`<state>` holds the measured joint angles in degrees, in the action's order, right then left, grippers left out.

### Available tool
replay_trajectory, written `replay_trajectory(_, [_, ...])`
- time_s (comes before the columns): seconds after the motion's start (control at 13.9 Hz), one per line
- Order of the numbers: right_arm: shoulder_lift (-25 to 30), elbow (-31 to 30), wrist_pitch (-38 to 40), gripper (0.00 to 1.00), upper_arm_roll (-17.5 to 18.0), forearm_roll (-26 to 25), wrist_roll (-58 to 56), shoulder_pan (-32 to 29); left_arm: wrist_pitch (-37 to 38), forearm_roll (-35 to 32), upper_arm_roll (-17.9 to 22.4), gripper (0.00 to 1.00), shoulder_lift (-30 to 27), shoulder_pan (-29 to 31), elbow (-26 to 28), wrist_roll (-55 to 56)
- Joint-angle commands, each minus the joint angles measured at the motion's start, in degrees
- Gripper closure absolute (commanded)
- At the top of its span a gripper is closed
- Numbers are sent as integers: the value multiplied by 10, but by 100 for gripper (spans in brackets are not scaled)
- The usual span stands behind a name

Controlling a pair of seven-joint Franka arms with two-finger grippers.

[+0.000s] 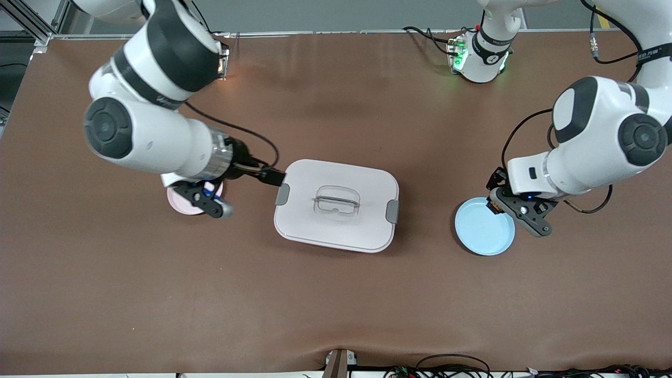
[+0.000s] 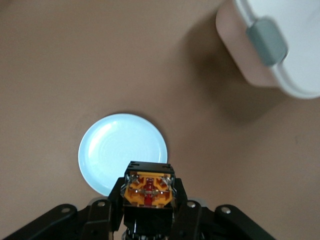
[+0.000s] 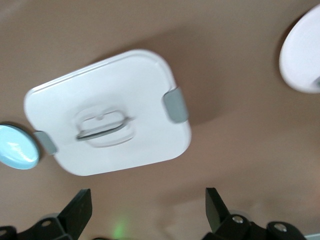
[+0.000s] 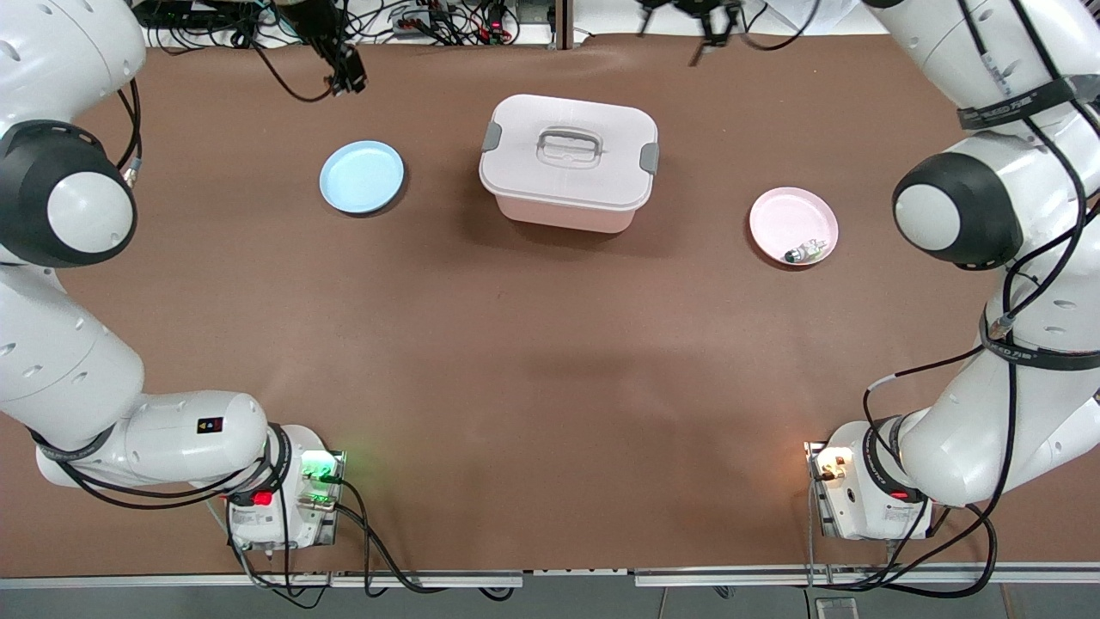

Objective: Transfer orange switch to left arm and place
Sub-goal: 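Lower the switch into the blue dish and open the left gripper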

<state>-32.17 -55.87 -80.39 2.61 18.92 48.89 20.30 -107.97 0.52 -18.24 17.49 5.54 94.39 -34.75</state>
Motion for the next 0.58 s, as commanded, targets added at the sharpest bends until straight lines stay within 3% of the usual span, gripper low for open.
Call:
replay_trajectory(0.0, [11,-5,32,0,8,-44,-132,-52,-2,-16,-3,100,6,23,21,-79])
replay_trajectory(0.22, [20,-5,87,0,7,-92,-307,-122,-63,-78,-3,100,12,25,69,-120])
replay_trajectory(0.5, [40,-6,106,0,8,-135,-467,-213,-171,-79,-5,100,14,40,143,-181])
